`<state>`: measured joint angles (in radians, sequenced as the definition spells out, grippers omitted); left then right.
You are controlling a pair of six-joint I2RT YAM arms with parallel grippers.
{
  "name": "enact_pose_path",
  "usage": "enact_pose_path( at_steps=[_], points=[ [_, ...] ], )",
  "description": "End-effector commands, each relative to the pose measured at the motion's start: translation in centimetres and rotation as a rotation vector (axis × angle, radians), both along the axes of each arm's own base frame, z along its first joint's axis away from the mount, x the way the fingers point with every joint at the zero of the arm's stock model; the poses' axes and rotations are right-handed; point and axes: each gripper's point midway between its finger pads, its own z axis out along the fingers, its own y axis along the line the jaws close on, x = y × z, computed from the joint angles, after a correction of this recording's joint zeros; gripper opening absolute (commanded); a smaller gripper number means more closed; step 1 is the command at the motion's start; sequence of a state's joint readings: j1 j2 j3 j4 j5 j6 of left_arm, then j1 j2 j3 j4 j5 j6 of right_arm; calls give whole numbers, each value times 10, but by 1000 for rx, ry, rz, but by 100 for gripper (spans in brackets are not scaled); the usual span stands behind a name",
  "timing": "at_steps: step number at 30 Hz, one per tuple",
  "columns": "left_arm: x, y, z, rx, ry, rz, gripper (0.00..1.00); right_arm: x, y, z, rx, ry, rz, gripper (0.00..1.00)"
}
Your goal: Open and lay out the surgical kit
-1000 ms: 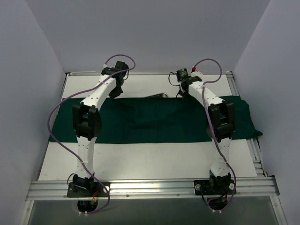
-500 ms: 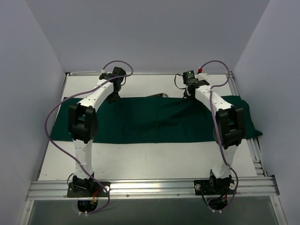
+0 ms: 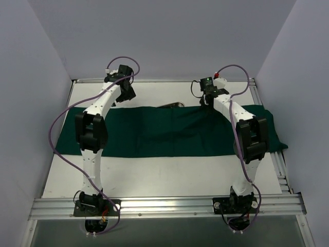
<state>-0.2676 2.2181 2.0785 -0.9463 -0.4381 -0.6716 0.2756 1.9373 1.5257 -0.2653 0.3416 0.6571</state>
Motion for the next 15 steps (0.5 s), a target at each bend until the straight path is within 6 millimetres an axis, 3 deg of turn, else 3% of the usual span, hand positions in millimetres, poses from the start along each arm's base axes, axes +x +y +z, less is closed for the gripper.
enact_pose_path(
  at_steps=[1,9,15],
  points=[
    [15,-13,-12,-52,6,1,94,-2,-3,10,-18,-32,8,0],
    [21,-21,-45,-73,81,-7,97,-5,-1,17,-6,-59,24,0],
    [21,-22,-54,-71,106,-11,97,-4,0,17,-4,-66,33,0]
  ],
)
